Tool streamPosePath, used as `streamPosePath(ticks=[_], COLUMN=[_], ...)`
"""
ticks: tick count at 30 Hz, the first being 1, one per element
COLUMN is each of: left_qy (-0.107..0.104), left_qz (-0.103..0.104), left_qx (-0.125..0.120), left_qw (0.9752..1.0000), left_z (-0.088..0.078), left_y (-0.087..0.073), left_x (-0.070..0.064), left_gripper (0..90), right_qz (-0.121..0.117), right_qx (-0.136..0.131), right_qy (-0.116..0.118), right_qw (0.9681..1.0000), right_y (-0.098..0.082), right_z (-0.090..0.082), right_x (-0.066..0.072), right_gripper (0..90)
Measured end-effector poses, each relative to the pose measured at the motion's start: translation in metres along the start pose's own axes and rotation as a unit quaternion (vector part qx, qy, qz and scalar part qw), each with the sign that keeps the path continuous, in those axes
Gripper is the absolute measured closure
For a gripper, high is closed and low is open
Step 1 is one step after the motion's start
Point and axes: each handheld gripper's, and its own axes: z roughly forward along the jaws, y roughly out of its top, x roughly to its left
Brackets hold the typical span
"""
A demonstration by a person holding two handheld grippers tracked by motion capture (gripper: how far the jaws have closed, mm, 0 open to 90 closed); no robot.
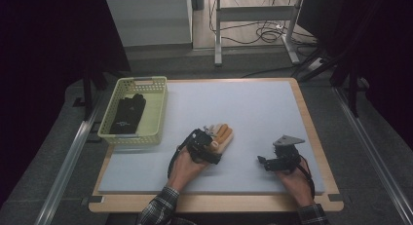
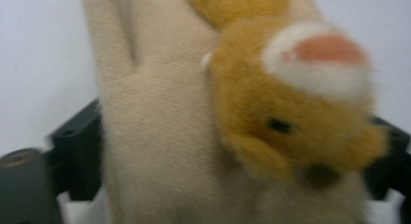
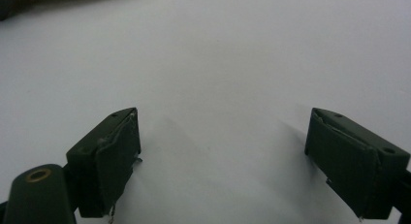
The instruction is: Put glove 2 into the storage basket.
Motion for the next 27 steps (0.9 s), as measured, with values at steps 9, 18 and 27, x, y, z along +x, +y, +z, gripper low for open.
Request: streamPosePath(ticks=[9, 18, 27], left_qy=[-0.001, -0.012, 0.007], left_qz=[-0.006, -0.009, -0.017], left_qx=[-0.006, -0.006, -0.011], left_qw=[1.0000, 0.9999, 0.9998], left_z=[-0.009, -0.014, -0.029], left_y=[-0.004, -0.003, 0.002], left_x=[0.006, 0.008, 0.019], left_gripper=[48.8, 60.0, 61.6], right_qz=[0.000, 0.000, 0.000], right_qx=[0.000, 0.000, 0.000], right_qy=[0.000, 0.000, 0.000], right_qw=[1.0000, 1.0000, 1.0000], right_y=[0.000, 0.000, 0.000], right_z=[0.000, 0.000, 0.000], right_x=[0.000, 0.000, 0.000], right_gripper=[12.1, 12.1, 12.2])
